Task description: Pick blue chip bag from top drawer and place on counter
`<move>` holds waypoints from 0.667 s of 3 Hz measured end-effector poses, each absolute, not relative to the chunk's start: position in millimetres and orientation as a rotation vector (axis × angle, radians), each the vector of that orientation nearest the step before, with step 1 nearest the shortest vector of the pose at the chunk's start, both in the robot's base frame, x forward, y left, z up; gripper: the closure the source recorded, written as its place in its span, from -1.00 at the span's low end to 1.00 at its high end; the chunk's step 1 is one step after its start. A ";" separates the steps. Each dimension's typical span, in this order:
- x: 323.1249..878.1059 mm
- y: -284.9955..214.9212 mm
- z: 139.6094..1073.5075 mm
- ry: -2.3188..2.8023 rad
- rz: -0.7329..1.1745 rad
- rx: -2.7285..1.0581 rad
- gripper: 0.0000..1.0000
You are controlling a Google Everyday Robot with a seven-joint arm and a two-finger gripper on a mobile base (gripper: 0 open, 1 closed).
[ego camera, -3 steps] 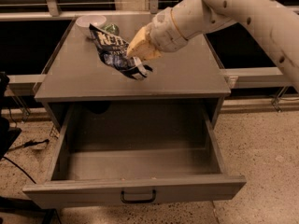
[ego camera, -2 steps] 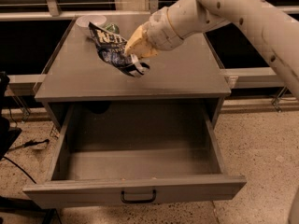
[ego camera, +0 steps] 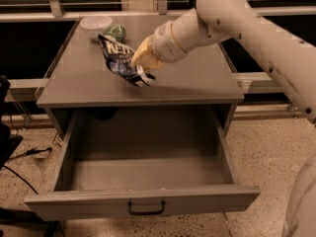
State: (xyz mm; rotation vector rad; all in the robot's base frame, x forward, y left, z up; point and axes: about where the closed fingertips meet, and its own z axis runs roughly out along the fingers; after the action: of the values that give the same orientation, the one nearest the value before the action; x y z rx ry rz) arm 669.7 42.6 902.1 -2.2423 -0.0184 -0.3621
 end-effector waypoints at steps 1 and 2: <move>671.7 43.7 885.9 -0.008 -0.352 -2.252 1.00; 670.2 45.5 866.7 -0.009 -0.343 -2.277 1.00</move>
Offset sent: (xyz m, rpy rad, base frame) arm 0.0002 -0.0027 -0.0477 -0.0341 0.0282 -0.0145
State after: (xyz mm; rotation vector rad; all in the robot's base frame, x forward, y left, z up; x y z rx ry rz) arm 670.2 45.5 866.7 -2.2770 -0.0090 -0.3434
